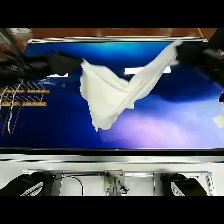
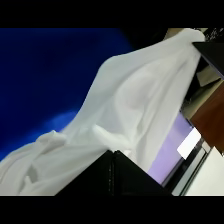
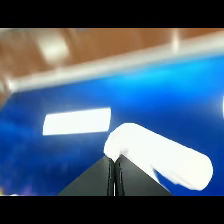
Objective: Fold the shirts.
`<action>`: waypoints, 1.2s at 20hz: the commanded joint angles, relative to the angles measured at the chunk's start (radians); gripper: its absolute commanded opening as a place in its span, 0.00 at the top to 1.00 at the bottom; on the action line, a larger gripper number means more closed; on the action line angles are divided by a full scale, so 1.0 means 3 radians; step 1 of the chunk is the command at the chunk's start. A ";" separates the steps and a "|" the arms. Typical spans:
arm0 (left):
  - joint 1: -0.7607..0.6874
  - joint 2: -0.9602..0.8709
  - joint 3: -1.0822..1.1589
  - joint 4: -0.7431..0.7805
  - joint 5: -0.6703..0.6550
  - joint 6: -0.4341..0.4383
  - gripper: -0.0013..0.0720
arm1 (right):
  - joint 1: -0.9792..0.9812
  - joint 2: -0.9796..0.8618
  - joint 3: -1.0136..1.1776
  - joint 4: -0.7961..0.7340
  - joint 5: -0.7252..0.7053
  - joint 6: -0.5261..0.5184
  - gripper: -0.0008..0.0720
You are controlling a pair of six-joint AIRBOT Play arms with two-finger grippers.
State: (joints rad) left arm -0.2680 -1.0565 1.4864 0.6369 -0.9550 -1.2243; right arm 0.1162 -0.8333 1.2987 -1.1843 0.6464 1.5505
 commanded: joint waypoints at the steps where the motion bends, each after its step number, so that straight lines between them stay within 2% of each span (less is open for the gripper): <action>1: 0.0168 0.0011 0.0959 0.0490 -0.0542 -0.0312 0.93 | -0.0003 0.0406 0.0542 -0.0388 -0.0179 -0.0033 0.91; 3: 0.0165 0.0015 0.1424 0.1132 -0.0987 -0.0683 0.93 | -0.0003 0.0566 0.0809 -0.0446 -0.0067 -0.0033 0.91; 6: 0.0165 0.0075 0.1715 0.1600 -0.1390 -0.0866 0.93 | -0.0003 0.0778 0.1013 -0.0454 0.0117 -0.0037 0.91; 9: 0.0164 0.0214 0.1738 0.1385 -0.1364 -0.0912 0.93 | -0.0003 0.0994 0.1015 -0.0546 0.0196 -0.0027 0.91; 11: 0.0164 0.0282 0.1738 0.1072 -0.1373 -0.0912 0.93 | -0.0003 0.1096 0.1015 -0.0604 0.0383 -0.0022 0.91; 13: 0.0165 0.0317 0.1737 0.1040 -0.1446 -0.0913 0.93 | -0.0003 0.1180 0.1013 -0.0666 0.0669 -0.0022 0.91; 16: 0.0165 0.0291 0.1676 0.1054 -0.1778 -0.0971 0.93 | -0.0003 0.1230 0.1013 -0.0699 0.1305 -0.0006 0.91; 18: 0.0164 0.0291 0.1481 0.1053 -0.1930 -0.0974 0.93 | -0.0003 0.1193 0.1012 -0.0659 0.2021 -0.0013 0.91; 22: 0.0164 0.0289 0.0762 0.1053 -0.1943 -0.0960 0.93 | -0.0003 0.0918 0.0960 -0.0711 0.3669 -0.0095 0.91; 24: 0.0164 0.0289 0.0239 0.1054 -0.1940 -0.0902 0.93 | -0.0003 0.0797 0.0790 -0.0711 0.4003 -0.0094 0.91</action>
State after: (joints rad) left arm -0.2192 -0.9707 1.7252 0.9558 -1.5196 -1.5116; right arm 0.1162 -0.5484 1.5753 -1.3926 1.5589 1.5307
